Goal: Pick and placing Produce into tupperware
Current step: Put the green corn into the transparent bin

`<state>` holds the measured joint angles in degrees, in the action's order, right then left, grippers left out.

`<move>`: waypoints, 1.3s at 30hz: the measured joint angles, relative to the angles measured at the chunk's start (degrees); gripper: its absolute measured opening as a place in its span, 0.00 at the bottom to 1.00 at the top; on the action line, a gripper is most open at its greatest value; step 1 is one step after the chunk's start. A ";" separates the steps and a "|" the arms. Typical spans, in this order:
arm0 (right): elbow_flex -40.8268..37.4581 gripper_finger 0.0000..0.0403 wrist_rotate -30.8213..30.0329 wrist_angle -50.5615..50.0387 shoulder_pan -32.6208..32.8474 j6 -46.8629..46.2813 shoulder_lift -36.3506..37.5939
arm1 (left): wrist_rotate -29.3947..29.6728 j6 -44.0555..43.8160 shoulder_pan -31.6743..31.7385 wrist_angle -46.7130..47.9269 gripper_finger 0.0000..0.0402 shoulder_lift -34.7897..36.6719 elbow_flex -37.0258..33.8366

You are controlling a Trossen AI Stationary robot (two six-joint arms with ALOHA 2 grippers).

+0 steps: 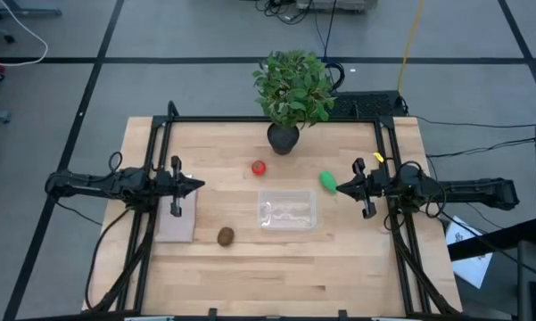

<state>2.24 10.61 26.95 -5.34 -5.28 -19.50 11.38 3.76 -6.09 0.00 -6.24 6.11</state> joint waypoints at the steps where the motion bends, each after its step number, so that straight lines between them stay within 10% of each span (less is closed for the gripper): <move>1: 0.00 0.00 -0.03 -0.51 -0.02 0.18 -0.31 | 0.16 -0.03 0.00 0.54 0.01 0.00 0.00; 23: 0.63 0.04 -8.65 4.09 -0.02 0.49 -8.15 | 0.42 5.03 0.00 0.91 0.01 0.00 0.00; 39: 3.72 0.74 -18.49 1.04 -0.07 -1.50 -9.08 | 0.39 4.50 0.00 1.33 0.01 0.00 0.00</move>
<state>5.96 -7.88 27.99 -5.41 -6.78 -28.58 11.77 8.26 -6.09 1.32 -6.24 6.11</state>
